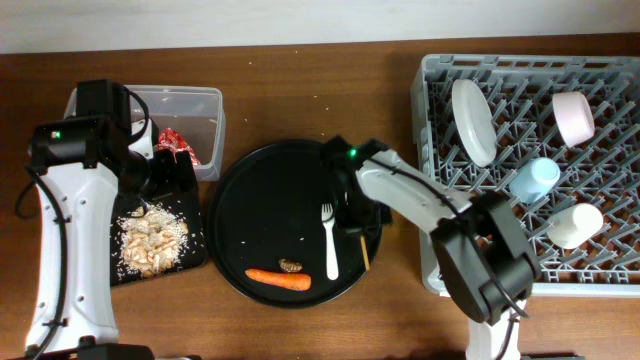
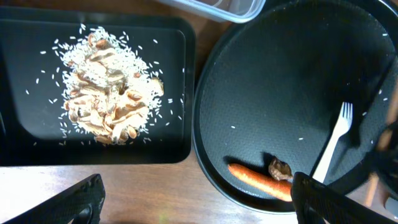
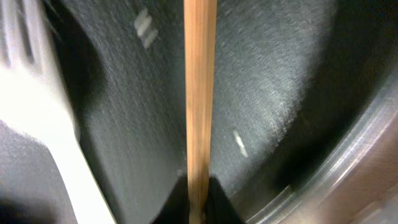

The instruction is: Sort waste into correct bins and load items into the dishwasher rack

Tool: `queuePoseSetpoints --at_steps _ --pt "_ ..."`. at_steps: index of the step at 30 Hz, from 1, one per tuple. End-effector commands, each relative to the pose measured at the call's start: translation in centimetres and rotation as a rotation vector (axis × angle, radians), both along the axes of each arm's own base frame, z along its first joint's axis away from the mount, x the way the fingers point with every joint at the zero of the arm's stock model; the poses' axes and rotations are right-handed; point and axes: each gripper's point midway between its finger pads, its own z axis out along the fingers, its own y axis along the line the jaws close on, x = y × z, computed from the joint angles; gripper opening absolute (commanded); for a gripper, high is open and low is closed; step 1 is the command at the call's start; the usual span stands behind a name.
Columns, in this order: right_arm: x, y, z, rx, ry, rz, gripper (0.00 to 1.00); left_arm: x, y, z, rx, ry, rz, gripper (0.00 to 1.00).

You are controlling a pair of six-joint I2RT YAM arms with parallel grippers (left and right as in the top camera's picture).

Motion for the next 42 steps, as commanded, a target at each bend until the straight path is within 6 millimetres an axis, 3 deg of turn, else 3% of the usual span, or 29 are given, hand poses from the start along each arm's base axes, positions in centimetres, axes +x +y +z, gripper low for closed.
queuePoseSetpoints --at_steps 1,2,3,4,6,11,14,15,16,18,20,21,22,24,28,31,34,36,39,42 --pt "4.3 -2.9 10.3 -0.004 -0.254 -0.078 0.04 -0.1 0.2 0.3 0.005 -0.005 0.002 0.95" --pt "4.5 -5.9 14.1 -0.025 -0.345 -0.132 0.04 -0.1 0.2 0.3 0.005 -0.005 0.002 0.95" --pt "4.1 -8.3 16.1 -0.032 -0.376 -0.175 0.04 -0.1 0.2 0.3 0.005 -0.005 0.002 0.95" --pt "3.2 -12.1 17.3 -0.058 -0.357 -0.222 0.04 -0.1 0.2 0.3 0.005 -0.006 0.002 0.95" --pt "2.4 -14.7 15.3 -0.065 -0.277 -0.195 0.04 -0.1 0.2 0.3 0.005 -0.006 0.002 0.95" --pt "0.8 -16.6 8.9 -0.111 -0.196 -0.181 0.04 -0.1 0.2 0.3 0.005 -0.005 0.002 0.95" --pt "0.8 -16.7 7.6 -0.109 -0.201 -0.174 0.22 -0.1 0.2 0.3 0.005 -0.005 0.002 0.95" --pt "1.3 -16.6 7.6 -0.103 -0.224 -0.176 0.41 -0.1 0.2 0.3 0.005 -0.005 0.002 0.95" --pt "1.3 -16.6 7.6 -0.103 -0.223 -0.176 0.43 -0.1 0.2 0.3 0.005 -0.005 0.002 0.95" --pt "1.8 -16.0 10.5 -0.074 -0.259 -0.188 0.44 -0.1 0.1 0.3 0.004 -0.005 0.001 0.95" --pt "3.8 -11.4 15.8 0.136 -0.381 -0.147 0.47 -0.1 0.1 0.3 0.004 -0.005 0.001 0.95" --pt "4.2 -8.8 17.2 0.214 -0.411 -0.094 0.49 -0.1 0.1 0.3 0.004 -0.005 0.002 0.95" --pt "4.1 -6.9 17.3 0.247 -0.421 -0.05 0.5 -0.1 0.1 0.3 0.004 -0.005 0.002 0.95" --pt "3.2 -1.8 14.0 0.26 -0.358 0.042 0.52 -0.1 0.1 0.3 0.004 -0.005 0.002 0.95" --pt "3.0 5.3 4.0 0.209 -0.225 0.134 0.6 -0.2 0.1 0.3 0.004 -0.004 0.001 0.95" --pt "4.5 6.9 -1.7 0.197 -0.202 0.083 0.61 -0.1 0.1 0.3 0.004 -0.005 0.001 0.95" --pt "4.2 6.0 -4.4 0.131 -0.168 0.05 0.59 -0.1 0.1 0.3 0.004 -0.005 0.001 0.95" --pt "3.8 5.7 -4.6 0.118 -0.15 0.05 0.45 -0.1 0.1 0.3 0.004 -0.005 0.001 0.95" --pt "3.0 3.4 -4.6 0.012 -0.123 0.004 0.42 -0.1 0.1 0.3 0.004 -0.005 0.001 0.95" --pt "1.9 2.6 -4.5 -0.029 -0.082 -0.017 0.38 -0.2 0.1 0.3 0.004 -0.002 0.001 0.95"
